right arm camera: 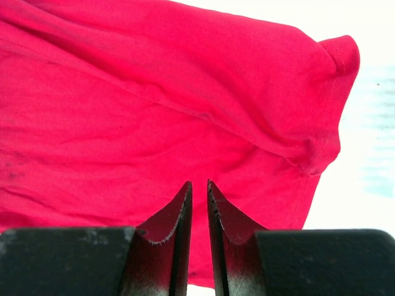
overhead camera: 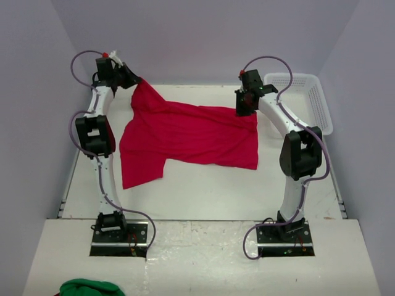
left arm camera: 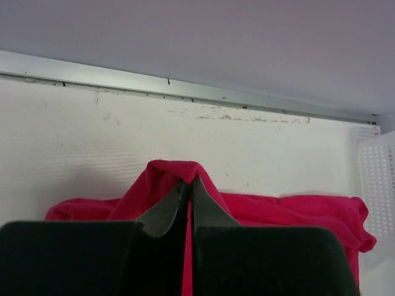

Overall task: Fold and stack the t-shirts
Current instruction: Fold the flattened tshirt in 1/3 of the way

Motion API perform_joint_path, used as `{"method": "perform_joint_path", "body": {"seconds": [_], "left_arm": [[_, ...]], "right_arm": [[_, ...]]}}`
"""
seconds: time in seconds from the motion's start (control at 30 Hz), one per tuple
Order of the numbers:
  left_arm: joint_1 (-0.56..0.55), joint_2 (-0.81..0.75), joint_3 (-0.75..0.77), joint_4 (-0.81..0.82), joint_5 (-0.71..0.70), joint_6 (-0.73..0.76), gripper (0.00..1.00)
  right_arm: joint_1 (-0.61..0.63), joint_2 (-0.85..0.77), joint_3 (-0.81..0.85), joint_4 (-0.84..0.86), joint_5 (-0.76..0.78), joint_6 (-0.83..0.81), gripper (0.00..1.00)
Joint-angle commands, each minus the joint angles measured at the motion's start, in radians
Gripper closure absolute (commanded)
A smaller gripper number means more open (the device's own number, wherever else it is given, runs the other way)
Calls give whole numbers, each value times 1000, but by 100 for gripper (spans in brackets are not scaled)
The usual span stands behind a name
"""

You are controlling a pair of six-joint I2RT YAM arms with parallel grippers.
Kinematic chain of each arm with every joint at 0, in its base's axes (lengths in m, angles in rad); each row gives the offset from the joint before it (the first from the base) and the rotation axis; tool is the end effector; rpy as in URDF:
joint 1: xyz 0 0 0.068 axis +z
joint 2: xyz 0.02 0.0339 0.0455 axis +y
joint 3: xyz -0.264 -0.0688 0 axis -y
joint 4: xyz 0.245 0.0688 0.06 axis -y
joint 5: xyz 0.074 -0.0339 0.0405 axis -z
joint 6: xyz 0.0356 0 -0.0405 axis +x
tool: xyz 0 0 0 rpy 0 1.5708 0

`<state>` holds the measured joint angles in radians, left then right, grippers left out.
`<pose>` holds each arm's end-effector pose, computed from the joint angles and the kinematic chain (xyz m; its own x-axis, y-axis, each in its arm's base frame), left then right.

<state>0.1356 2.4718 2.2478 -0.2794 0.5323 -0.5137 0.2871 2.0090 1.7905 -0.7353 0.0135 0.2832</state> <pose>0.5681 0.0593 0.2310 -0.5755 -0.5059 -0.6426 0.0473 0.7638 -0.6437 0.4294 0.1263 0.2686 -0.8281 0.0468 -0.5586 -0.0461 0.9874 0.1511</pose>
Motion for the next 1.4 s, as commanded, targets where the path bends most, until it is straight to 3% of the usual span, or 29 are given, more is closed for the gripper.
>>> {"method": "perform_joint_path", "body": {"seconds": [0.0, 0.1, 0.17, 0.23, 0.33, 0.43, 0.47, 0.57, 0.67, 0.77, 0.83, 0.9, 0.93, 1.0, 1.03, 1.07, 1.23, 1.37], "left_arm": [[9, 27, 41, 71, 60, -20, 97], [9, 56, 44, 74, 60, -25, 91], [9, 81, 47, 80, 55, -23, 73], [10, 110, 52, 77, 48, -22, 44], [9, 108, 29, 60, 38, -9, 34], [-10, -11, -133, 92, -8, 33, 36], [-19, -116, -193, 104, -35, 53, 36], [-94, -328, -417, 131, -255, 101, 39], [-161, -492, -612, 160, -365, 119, 41], [-215, -592, -698, 168, -512, 168, 40], [-218, -635, -729, 183, -526, 179, 39], [-218, -640, -735, 155, -523, 176, 39], [-218, -630, -726, 128, -528, 164, 45], [-220, -611, -697, 51, -528, 124, 64], [-225, -588, -689, 31, -528, 113, 80], [-229, -568, -685, 13, -546, 104, 83], [-229, -528, -700, 28, -473, 61, 74], [-228, -484, -705, 52, -423, 11, 73]], "right_arm": [[3, -4, 41, -1, 10, -15, 83], [6, -4, 40, 1, 8, -13, 83], [6, -7, 37, -1, 8, -15, 83], [9, -15, 27, 1, 6, -15, 83], [12, -26, 9, 11, 3, -13, 83], [17, -38, -3, 22, -6, -7, 83], [18, -39, -5, 24, -9, -1, 83], [32, -41, 4, 36, -18, 7, 83], [52, -30, 33, 25, -33, 7, 82], [69, -35, 43, 27, -37, 4, 82], [78, -47, 30, 30, -35, 1, 82], [78, -58, 12, 40, -26, 2, 82], [78, -62, 12, 39, -24, 2, 82], [78, -67, 4, 36, -17, 1, 82], [78, -76, 0, 37, -15, 1, 82], [78, -81, -9, 43, -15, 2, 82], [77, -92, -16, 40, -15, -2, 82], [77, -98, -23, 43, 6, -9, 82]]}}
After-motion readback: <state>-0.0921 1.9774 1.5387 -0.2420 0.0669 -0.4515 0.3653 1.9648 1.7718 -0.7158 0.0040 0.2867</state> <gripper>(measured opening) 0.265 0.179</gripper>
